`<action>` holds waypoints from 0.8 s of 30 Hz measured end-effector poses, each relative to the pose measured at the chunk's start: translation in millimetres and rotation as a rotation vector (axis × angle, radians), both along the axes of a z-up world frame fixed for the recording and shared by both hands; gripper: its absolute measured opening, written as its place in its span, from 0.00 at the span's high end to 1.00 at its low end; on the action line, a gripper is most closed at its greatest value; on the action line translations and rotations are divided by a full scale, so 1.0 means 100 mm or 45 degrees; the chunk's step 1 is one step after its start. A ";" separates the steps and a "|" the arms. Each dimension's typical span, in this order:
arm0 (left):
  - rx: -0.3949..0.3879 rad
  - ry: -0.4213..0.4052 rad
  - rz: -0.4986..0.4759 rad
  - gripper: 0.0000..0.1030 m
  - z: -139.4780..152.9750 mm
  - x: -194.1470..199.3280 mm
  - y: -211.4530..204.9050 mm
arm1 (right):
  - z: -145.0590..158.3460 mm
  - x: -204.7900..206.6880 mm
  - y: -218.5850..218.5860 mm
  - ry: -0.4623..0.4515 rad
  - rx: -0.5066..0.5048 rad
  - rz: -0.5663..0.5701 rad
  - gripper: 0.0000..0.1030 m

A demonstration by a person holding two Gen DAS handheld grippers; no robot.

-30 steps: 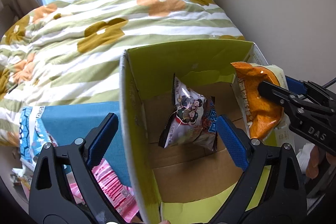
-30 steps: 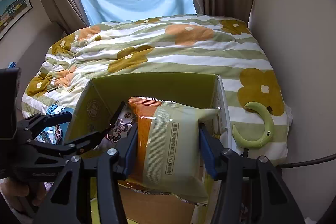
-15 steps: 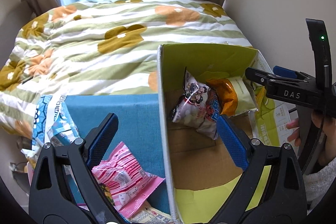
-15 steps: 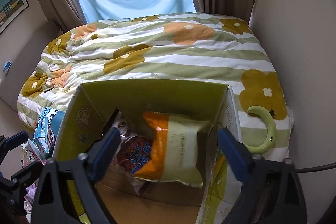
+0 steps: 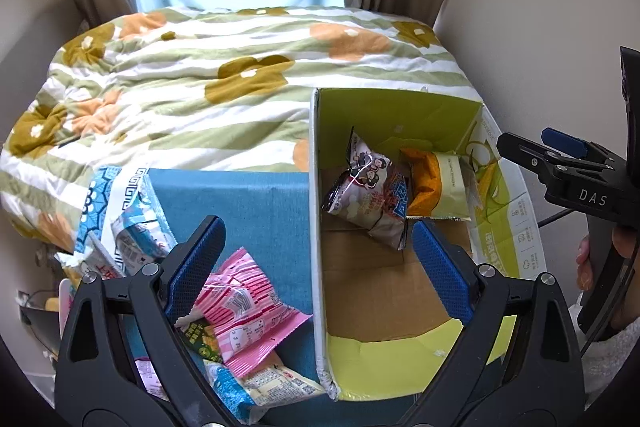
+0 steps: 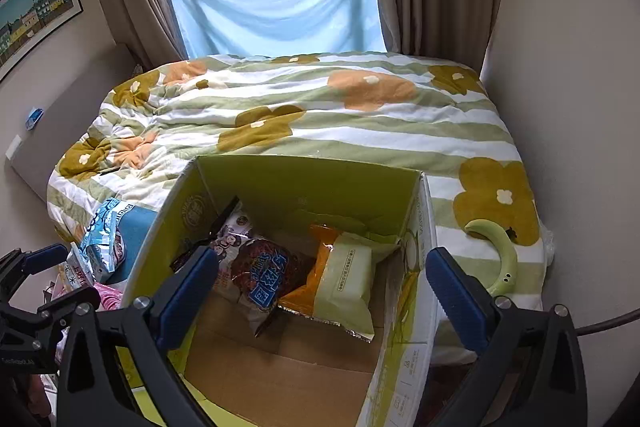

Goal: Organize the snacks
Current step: 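Move both tools back from the box toward the snack pile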

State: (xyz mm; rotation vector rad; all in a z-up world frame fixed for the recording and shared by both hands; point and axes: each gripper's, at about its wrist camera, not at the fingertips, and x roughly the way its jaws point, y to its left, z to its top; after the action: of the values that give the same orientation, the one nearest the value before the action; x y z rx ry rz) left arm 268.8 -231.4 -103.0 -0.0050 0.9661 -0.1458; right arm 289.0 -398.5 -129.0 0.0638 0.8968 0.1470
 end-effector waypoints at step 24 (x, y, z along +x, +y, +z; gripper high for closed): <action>-0.034 -0.126 -0.017 0.09 0.54 -1.56 1.87 | 0.69 -1.70 1.37 -0.164 0.083 -0.030 0.00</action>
State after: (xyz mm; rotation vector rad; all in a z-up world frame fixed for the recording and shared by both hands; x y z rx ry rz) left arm 113.3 -44.5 -49.4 -0.0157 0.8653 -0.1700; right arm 119.4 -261.6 -60.0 0.1244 0.7627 0.1567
